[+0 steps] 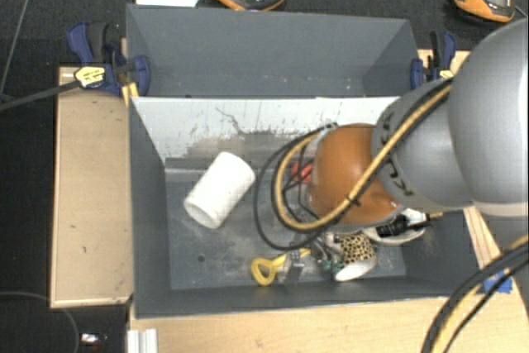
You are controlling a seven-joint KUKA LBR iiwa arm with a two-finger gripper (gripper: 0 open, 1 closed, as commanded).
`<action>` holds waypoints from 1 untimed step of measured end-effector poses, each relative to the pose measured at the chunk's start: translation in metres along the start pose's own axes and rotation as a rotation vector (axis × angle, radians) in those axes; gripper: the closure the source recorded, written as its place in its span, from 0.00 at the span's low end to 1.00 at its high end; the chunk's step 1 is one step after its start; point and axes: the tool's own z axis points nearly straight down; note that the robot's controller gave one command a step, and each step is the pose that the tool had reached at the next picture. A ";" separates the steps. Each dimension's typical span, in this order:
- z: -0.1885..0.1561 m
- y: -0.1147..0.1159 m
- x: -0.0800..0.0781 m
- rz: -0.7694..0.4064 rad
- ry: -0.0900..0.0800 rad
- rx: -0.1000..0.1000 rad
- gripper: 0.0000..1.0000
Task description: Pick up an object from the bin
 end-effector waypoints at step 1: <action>0.001 -0.009 0.004 -0.113 -0.002 0.002 0.00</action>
Offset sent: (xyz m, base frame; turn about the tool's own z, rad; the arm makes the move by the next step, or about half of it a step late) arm 0.0015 -0.0030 -0.0009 0.0026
